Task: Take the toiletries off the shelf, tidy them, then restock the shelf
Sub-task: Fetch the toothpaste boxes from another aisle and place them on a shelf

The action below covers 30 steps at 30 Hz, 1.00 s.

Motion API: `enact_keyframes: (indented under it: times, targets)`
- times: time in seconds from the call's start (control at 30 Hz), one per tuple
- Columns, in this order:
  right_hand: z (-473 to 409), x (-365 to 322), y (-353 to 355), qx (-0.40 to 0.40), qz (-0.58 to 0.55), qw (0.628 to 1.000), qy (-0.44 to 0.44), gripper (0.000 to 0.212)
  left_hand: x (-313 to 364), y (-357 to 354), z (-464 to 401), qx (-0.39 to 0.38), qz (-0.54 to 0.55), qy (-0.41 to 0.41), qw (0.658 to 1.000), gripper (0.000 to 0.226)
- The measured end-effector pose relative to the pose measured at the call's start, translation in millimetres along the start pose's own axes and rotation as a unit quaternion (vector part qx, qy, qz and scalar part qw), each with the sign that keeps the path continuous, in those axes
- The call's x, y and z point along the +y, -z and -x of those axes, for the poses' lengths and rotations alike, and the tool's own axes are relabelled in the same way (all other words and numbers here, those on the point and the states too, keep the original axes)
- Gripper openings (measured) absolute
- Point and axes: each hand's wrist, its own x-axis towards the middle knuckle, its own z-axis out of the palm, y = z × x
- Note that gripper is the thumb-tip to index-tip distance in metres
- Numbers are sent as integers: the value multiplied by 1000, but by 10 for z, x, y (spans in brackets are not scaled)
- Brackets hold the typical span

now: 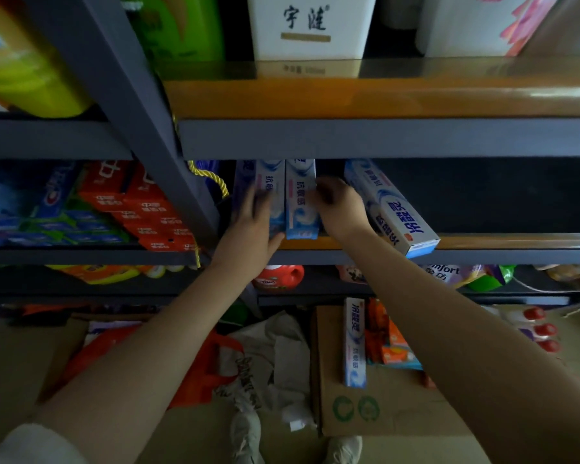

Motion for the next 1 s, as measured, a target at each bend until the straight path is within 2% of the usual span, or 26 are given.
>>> enact_keyframes:
  times: [0.07,0.13,0.2,0.23,0.3,0.37,0.4,0.47,0.57,0.63,0.7,0.77,0.83,0.87,0.93,0.97,1.0]
  targets:
    - [62,22,137,18,55,998,40,29,-11,8,-13,-3,14,-44,999,74]
    - [197,120,367,95,144,980,95,25,-5,18,-22,-25,19,-99,995,71]
    - [349,280,624,161,253,950,82,32,20,3,-41,-37,-25,-136,990,65]
    - [409,364,730,157,299,940,41,42,41,-5,-56,-33,-51,-141,988,63]
    - [479,490,875,81,326,941,-49,61,92,-4,-92,-12,-81,-128,988,58]
    - [504,566,926,30,311,946,-81,62,134,1,-119,7,-98,-107,989,53]
    - [521,581,942,35,295,952,-74,58,149,4,-123,14,-104,-97,990,52]
    - [573,590,982,75,207,973,-72,52,176,3,-135,17,-110,-83,990,51]
    - [795,603,1085,127,-57,986,-91,37,242,28,-140,4,-89,-72,993,55]
    - [979,626,1181,152,-235,954,-104,35,308,79,-103,9,-29,-79,996,64]
    - [1127,663,1285,174,-388,897,-124,32,400,133,-8,22,69,-102,992,72]
    - [1197,687,1374,170,-457,863,-132,25,516,159,144,-24,168,-113,979,77]
    - [1212,675,1416,136,-511,838,-133,33,638,147,307,-140,230,-93,959,76]
    - [1201,646,1409,113,-534,826,-139,43,686,134,382,-206,259,-72,941,75]
    - [1175,553,1363,75,-532,828,-160,69,736,92,514,-297,343,-25,891,64]
    - [1152,523,1324,65,-525,832,-167,73,735,65,568,-316,377,-9,871,51]
    - [1128,513,1281,61,-523,833,-168,69,728,35,613,-319,394,-3,862,42]
